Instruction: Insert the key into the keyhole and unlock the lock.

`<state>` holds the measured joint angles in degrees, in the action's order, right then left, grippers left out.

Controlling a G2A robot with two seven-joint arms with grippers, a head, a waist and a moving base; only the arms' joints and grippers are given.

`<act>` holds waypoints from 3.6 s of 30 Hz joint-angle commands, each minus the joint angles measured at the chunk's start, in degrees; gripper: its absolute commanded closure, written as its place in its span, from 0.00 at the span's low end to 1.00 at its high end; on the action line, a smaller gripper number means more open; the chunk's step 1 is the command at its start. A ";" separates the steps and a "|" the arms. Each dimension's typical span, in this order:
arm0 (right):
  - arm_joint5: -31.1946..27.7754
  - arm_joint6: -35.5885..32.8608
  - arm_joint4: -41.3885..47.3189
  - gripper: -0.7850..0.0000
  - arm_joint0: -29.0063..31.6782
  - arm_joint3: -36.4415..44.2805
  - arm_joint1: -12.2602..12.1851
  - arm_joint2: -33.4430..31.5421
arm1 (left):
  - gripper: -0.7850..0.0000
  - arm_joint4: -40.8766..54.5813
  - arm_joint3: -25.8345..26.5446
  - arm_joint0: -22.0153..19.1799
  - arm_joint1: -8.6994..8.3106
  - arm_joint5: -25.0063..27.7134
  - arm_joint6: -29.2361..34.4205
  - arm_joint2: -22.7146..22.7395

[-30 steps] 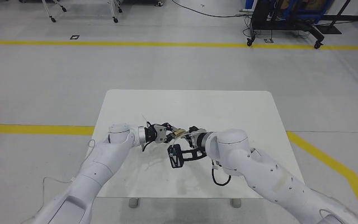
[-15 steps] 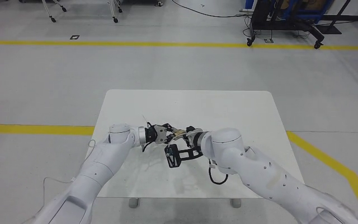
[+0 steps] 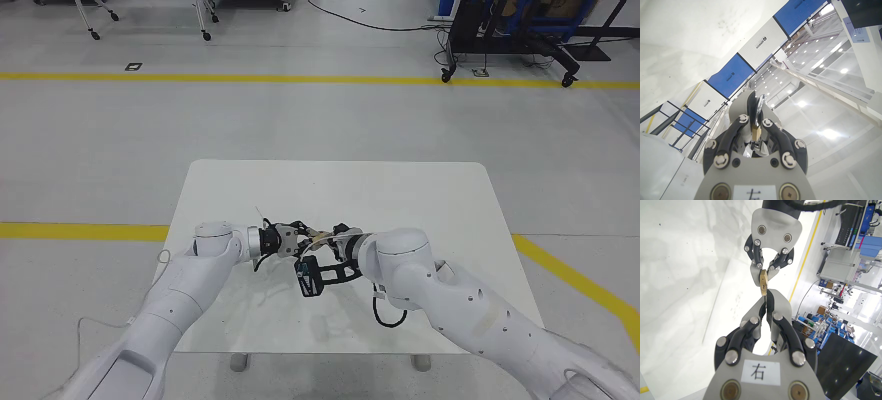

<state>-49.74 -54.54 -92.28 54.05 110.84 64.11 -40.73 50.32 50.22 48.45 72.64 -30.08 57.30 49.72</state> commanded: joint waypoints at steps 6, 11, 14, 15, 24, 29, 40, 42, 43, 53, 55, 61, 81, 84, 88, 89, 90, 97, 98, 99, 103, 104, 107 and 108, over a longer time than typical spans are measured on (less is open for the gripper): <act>0.10 -0.10 0.45 1.00 -0.18 0.47 -0.10 0.14 | 1.00 -0.05 -0.04 0.08 0.08 -0.16 0.02 0.20; 0.26 -0.26 0.25 1.00 0.24 1.41 -0.42 -0.21 | 1.00 -0.14 -0.03 0.13 0.13 -0.30 -0.07 0.36; 0.24 -0.25 -1.04 1.00 0.36 1.29 -0.75 0.33 | 1.00 -0.18 -0.03 0.19 0.16 -0.34 -0.14 0.44; 0.38 -0.39 -1.54 1.00 0.35 1.16 -0.85 0.64 | 1.00 -0.19 -0.01 0.19 0.17 -0.40 -0.18 0.46; 1.81 -1.81 -1.63 1.00 -1.08 0.49 -1.14 2.77 | 1.00 -0.74 0.10 0.29 0.24 -0.47 -0.11 0.52; 3.25 -3.26 -3.24 1.00 -2.12 0.09 -1.31 4.87 | 1.00 -1.19 0.15 0.31 0.26 -0.48 -0.13 0.54; 6.04 -6.05 -2.36 1.00 -4.86 -0.71 -1.98 9.31 | 1.00 -1.97 0.52 0.52 0.28 -0.16 -0.51 0.74; 6.57 -6.58 -1.98 1.00 -5.57 -0.74 -2.06 10.34 | 1.00 -2.24 0.55 0.54 0.27 -0.23 -0.60 0.73; 6.78 -6.78 -1.64 1.00 -5.95 -0.67 -2.10 10.80 | 1.00 -2.29 0.58 0.57 0.27 -0.29 -0.64 0.74; 10.37 -10.39 2.06 1.00 -10.66 -1.62 -2.51 16.45 | 1.00 -2.85 0.80 0.68 0.28 -0.87 -1.24 0.88; 11.51 -11.53 2.52 1.00 -11.96 -1.94 -2.61 18.13 | 1.00 -3.03 0.90 0.72 0.28 -0.71 -1.53 0.94; 15.06 -15.07 6.89 1.00 -16.02 -2.08 -2.93 22.26 | 1.00 -3.42 1.27 0.98 0.27 0.04 -2.05 1.17; 20.88 -20.89 18.53 1.00 -26.11 -1.48 -2.57 30.99 | 1.00 -2.60 1.55 1.37 0.46 -0.79 -2.32 1.70; 20.73 -20.74 18.73 1.00 -26.12 -1.99 -2.17 30.99 | 1.00 -2.79 1.57 1.34 0.47 -0.90 -2.32 1.70; 22.27 -19.22 22.82 1.00 -26.03 -1.70 -2.13 27.82 | 1.00 -2.94 1.76 1.18 0.40 0.42 -1.90 2.14; 23.00 -18.29 23.60 1.00 -25.74 -1.81 -2.44 26.50 | 1.00 -3.10 1.71 1.07 0.31 1.29 -1.85 2.48; 23.95 -16.91 24.48 1.00 -25.22 -1.84 -2.88 24.99 | 1.00 -3.10 1.64 0.97 0.21 2.37 -1.82 2.97; 26.19 -4.28 28.52 1.00 -16.86 -1.17 -8.71 11.82 | 1.00 -2.29 1.67 0.89 -0.59 10.07 -0.99 6.93; 25.99 -2.61 28.65 1.00 -15.21 -1.03 -9.61 9.91 | 1.00 -2.21 1.91 1.01 -0.67 10.86 -0.63 7.30; 25.77 -2.28 28.44 1.00 -14.71 -0.93 -9.90 9.35 | 1.00 -2.23 2.08 1.12 -0.75 11.42 -0.22 7.59; 25.77 -2.28 28.44 1.00 -14.71 -0.93 -9.90 9.35 | 1.00 -3.19 3.14 1.44 -0.92 14.43 0.69 8.15; 25.77 -2.28 28.44 1.00 -14.71 -0.93 -9.90 9.35 | 1.00 -4.08 3.68 1.40 -0.94 15.71 1.11 8.01; 25.86 -1.56 28.50 1.00 -14.05 -1.80 -9.89 9.39 | 1.00 -8.02 4.86 1.27 -1.02 20.19 2.46 7.17; 25.99 -1.19 28.43 1.00 -13.62 -2.77 -9.84 9.38 | 1.00 -8.85 5.05 1.26 -1.00 21.40 2.93 6.94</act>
<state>-23.87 -56.15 -63.84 40.00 108.95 54.24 -31.36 42.35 55.12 49.71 71.62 -9.88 59.81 56.87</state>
